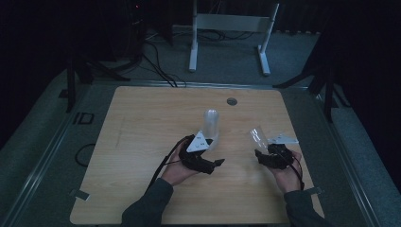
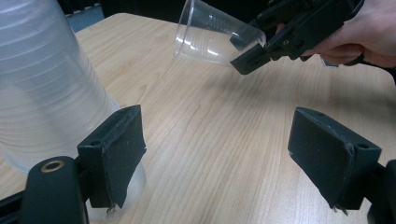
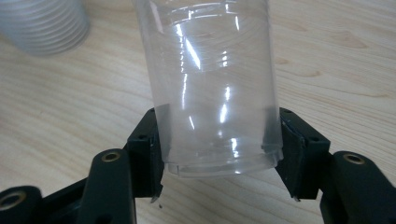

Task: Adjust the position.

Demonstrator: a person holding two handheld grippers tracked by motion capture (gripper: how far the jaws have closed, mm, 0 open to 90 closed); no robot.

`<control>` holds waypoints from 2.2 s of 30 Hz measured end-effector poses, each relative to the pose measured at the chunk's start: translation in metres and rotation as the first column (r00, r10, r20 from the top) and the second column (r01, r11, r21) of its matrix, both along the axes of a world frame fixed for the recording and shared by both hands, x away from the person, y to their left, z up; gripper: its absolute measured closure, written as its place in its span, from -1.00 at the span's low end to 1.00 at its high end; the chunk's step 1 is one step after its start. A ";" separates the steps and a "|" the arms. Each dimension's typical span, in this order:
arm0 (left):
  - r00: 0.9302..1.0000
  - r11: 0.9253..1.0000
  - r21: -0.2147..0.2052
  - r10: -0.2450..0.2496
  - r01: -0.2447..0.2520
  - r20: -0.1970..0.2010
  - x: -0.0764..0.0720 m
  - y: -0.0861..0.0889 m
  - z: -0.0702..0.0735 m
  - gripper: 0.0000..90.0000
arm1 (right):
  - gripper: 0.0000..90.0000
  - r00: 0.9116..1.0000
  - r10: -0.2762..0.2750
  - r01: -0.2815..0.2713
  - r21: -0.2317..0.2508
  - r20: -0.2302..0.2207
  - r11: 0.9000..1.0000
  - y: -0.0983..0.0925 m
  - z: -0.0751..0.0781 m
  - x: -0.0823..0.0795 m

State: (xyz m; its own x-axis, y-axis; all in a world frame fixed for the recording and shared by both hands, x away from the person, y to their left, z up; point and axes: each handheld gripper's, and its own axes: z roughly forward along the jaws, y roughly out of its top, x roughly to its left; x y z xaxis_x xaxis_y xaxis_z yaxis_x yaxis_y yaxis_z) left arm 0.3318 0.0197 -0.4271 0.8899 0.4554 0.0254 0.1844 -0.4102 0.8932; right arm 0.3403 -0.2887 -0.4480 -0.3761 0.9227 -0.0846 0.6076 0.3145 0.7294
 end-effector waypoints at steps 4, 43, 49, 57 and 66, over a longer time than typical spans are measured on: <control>1.000 1.000 -0.005 0.003 -0.003 0.000 0.000 -0.001 0.001 -0.59 | -0.08 0.999 -0.039 0.039 0.021 0.026 0.999 -0.001 -0.002 -0.001; 1.000 0.999 -0.033 0.022 -0.022 -0.003 0.003 -0.009 0.002 -0.57 | -0.08 0.925 -0.260 0.229 0.139 0.278 0.964 0.001 -0.003 -0.019; 1.000 0.998 -0.054 0.015 -0.016 -0.009 0.003 -0.014 0.003 -0.56 | -0.08 0.909 -0.255 0.223 0.131 0.329 0.966 0.002 -0.003 -0.022; 1.000 0.998 -0.057 0.012 -0.013 -0.016 0.004 -0.017 0.005 -0.56 | -0.08 0.890 -0.273 0.233 0.150 0.365 0.961 0.001 -0.001 -0.026; 0.999 0.997 -0.069 0.024 -0.025 -0.026 0.007 -0.020 0.006 -0.56 | -0.08 0.865 -0.293 0.241 0.174 0.407 0.955 0.004 0.000 -0.029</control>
State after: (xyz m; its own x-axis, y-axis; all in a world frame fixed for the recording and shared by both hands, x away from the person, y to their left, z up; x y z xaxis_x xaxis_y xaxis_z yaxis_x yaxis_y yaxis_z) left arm 0.3383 -0.0002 -0.4211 0.8784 0.4771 -0.0291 0.2161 -0.3422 0.9144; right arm 0.3110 -0.2847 -0.4477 -0.0660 0.9955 -0.0681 0.2807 0.0840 0.9561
